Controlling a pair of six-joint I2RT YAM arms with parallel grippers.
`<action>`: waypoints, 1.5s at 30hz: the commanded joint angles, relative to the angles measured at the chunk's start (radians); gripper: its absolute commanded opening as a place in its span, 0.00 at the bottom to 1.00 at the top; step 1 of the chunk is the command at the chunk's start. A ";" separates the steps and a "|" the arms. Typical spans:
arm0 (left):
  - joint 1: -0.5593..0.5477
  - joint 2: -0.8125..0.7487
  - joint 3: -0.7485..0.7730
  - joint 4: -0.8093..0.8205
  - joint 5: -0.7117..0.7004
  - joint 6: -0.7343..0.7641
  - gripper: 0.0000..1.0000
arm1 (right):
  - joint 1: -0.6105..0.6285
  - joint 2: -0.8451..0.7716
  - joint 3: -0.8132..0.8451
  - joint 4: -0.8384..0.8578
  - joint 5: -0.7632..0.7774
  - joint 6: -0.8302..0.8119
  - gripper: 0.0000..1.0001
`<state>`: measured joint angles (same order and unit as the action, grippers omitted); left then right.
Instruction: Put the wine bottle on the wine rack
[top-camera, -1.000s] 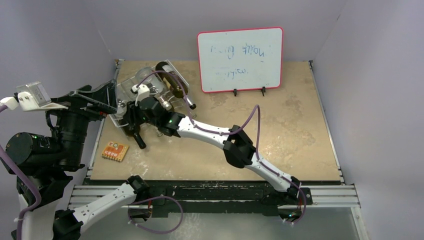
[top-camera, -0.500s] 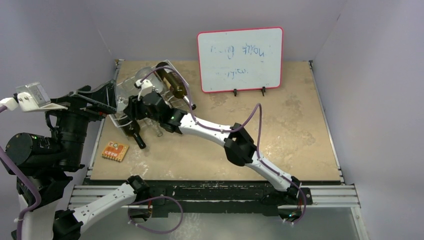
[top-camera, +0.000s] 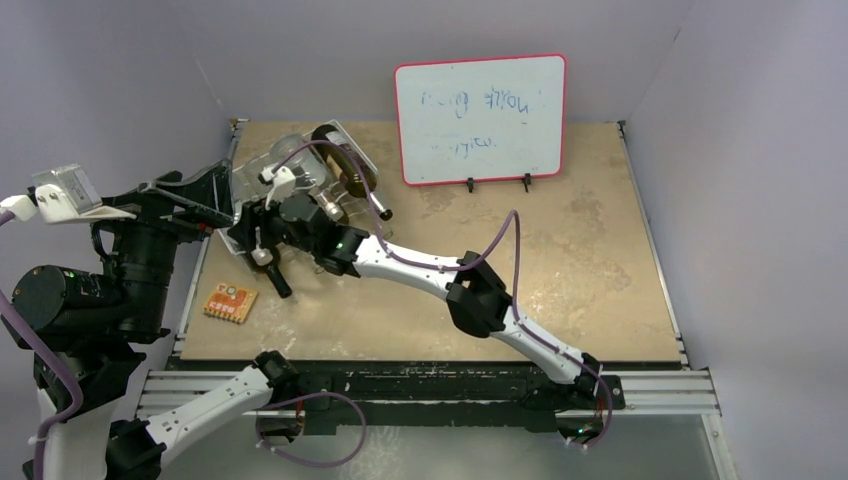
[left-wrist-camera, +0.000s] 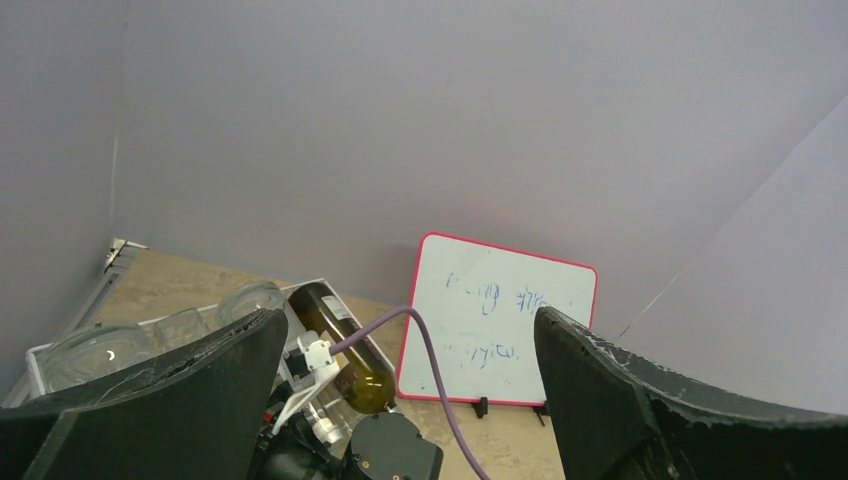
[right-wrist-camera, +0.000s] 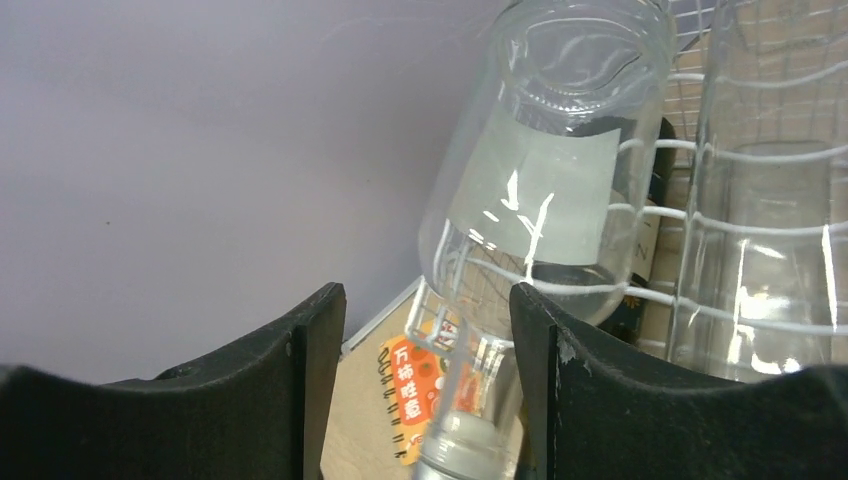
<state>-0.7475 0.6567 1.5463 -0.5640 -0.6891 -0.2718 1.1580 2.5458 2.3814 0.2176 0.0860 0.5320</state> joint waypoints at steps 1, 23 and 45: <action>-0.003 0.013 0.004 0.033 -0.009 0.014 0.94 | 0.014 -0.098 -0.010 0.042 0.006 0.013 0.64; -0.002 0.011 -0.030 -0.187 0.017 -0.034 0.95 | 0.012 -0.830 -0.907 0.091 0.236 -0.090 0.72; -0.001 -0.109 -0.202 -0.262 -0.092 -0.116 0.96 | 0.002 -1.791 -1.278 -0.570 1.006 -0.005 0.77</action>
<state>-0.7475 0.5522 1.2831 -0.8623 -0.7490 -0.4175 1.1625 0.7971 1.0611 -0.2657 0.9672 0.5591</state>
